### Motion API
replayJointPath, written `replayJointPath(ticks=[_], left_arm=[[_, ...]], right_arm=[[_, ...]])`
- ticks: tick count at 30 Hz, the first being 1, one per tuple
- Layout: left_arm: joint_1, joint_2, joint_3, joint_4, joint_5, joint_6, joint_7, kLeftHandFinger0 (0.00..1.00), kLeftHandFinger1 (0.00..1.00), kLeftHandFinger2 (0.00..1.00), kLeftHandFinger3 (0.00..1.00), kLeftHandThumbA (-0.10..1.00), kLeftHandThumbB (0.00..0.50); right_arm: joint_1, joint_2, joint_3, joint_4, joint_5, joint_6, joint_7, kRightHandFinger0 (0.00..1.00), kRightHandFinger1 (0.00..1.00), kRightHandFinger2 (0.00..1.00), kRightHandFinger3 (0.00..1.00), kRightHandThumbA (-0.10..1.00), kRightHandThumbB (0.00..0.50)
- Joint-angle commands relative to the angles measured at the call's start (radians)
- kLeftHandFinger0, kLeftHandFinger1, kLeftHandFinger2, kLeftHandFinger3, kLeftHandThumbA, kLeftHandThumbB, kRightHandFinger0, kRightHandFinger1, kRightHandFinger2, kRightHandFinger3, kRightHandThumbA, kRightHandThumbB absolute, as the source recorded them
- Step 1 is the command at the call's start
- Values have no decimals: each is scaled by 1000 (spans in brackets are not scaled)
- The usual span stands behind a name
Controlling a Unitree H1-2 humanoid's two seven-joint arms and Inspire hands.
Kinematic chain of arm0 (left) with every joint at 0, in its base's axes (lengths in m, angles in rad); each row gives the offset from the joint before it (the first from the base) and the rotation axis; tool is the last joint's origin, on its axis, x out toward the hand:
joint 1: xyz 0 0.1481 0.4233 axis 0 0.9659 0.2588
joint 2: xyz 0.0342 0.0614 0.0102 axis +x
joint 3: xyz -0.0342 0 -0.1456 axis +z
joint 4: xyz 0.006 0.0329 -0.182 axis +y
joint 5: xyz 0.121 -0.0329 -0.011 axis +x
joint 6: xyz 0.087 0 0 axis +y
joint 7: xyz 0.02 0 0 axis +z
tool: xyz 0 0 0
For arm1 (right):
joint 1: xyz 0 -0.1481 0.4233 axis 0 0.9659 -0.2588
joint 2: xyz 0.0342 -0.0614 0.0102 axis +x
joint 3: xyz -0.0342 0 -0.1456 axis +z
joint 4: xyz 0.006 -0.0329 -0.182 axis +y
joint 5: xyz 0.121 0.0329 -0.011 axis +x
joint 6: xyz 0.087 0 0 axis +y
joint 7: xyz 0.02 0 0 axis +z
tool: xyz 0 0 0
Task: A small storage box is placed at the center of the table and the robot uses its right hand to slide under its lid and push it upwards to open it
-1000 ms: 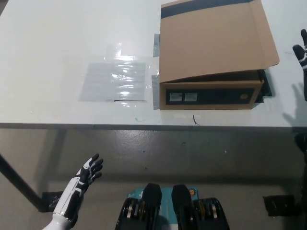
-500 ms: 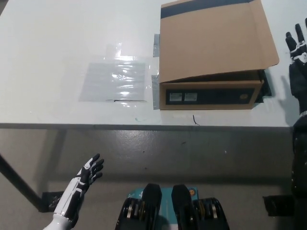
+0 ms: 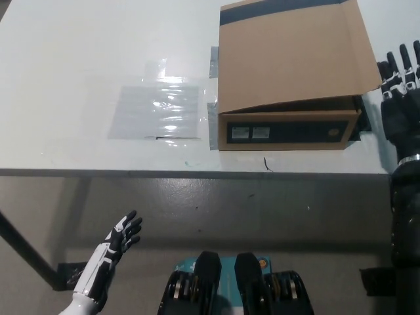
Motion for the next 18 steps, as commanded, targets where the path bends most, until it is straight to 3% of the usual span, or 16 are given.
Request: replayJointPath(ticks=[1,9,18], left_arm=[[-10,-1,3,-15,-3,-34,-8,1000,1000,1000,1000,1000,302],[-13,0,2,-14,-5,-44,-10,1000,1000,1000,1000,1000,279],[-12,-1,2,-5,-13,-46,-14,1000,1000,1000,1000,1000,294]], right_arm=[[-58,-3,-13,3,22,-45,55,1000,1000,1000,1000,1000,280],[-67,8,-33,32,50,-35,81,1000,1000,1000,1000,1000,280],[-78,46,-23,-20,61,-13,60,1000,1000,1000,1000,1000,270]])
